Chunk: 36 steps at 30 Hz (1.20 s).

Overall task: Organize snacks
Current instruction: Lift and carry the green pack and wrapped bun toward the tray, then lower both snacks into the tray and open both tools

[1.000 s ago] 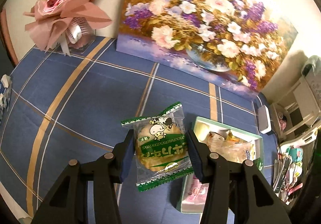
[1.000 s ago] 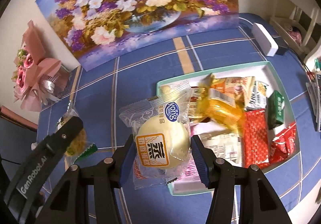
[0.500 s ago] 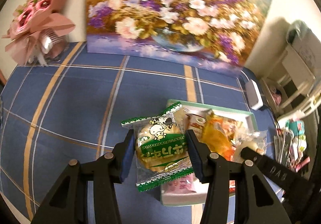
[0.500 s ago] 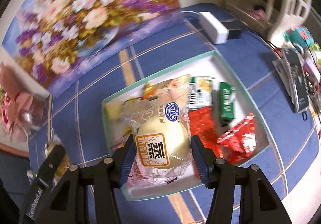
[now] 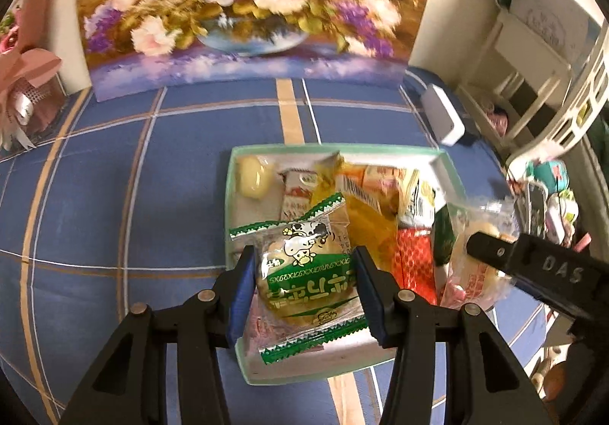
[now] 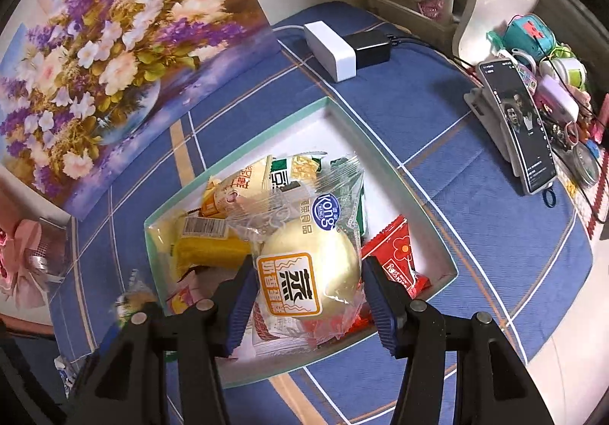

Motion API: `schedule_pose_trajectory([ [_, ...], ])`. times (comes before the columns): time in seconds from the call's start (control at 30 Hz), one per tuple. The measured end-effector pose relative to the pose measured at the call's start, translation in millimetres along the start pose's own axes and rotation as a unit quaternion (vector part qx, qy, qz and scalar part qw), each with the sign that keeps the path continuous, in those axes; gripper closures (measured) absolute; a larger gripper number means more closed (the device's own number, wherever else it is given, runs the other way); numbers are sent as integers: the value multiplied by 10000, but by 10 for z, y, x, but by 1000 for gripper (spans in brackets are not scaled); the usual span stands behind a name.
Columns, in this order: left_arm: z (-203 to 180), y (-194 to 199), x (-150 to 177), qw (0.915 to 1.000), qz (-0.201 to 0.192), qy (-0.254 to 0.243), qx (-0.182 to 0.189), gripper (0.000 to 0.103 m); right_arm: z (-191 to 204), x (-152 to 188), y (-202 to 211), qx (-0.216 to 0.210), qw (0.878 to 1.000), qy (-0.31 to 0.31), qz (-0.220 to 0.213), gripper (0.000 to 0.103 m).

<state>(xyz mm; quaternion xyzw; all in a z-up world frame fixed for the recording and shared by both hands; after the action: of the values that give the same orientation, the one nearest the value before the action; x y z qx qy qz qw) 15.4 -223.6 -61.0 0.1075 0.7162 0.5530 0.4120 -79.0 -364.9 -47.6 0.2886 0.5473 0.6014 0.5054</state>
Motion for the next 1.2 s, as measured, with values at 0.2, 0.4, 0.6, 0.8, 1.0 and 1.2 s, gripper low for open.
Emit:
schedule_pose_trajectory([
  [0.2, -38, -154, 85, 9998, 176, -59, 15, 51, 99, 92, -134, 52, 9996, 194, 190, 44],
  [0.4, -20, -237, 104, 9997, 228, -71, 22, 51, 168, 184, -297, 127, 9984, 356, 418, 44],
  [0.6, -32, -289, 102, 9996, 246, -148, 20, 51, 184, 234, -427, 200, 9974, 377, 573, 44],
  [0.8, -68, -365, 129, 9992, 318, -226, 9, 51, 183, 237, -502, 225, 9967, 383, 672, 43],
  [1.0, -82, -401, 133, 9991, 362, -230, -18, 50, 168, 233, -518, 262, 9964, 374, 709, 42],
  [1.2, -86, -352, 110, 9991, 321, -256, -73, 36, 162, 200, -495, 299, 9967, 352, 665, 41],
])
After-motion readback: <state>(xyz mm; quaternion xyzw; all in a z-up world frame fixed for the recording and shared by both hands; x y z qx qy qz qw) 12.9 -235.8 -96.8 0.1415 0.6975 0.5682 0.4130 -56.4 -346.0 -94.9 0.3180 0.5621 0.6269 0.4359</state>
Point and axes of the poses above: each gripper's, at about its wrist camera, not at the fingertips, and y roughly against the way its jaws point, z to its left, x to its underside, the point moved 7 cm from there along -y, roughly the way its jaws point, and after that the axes turned 13 degrees about -y, right-handed, at the moved point
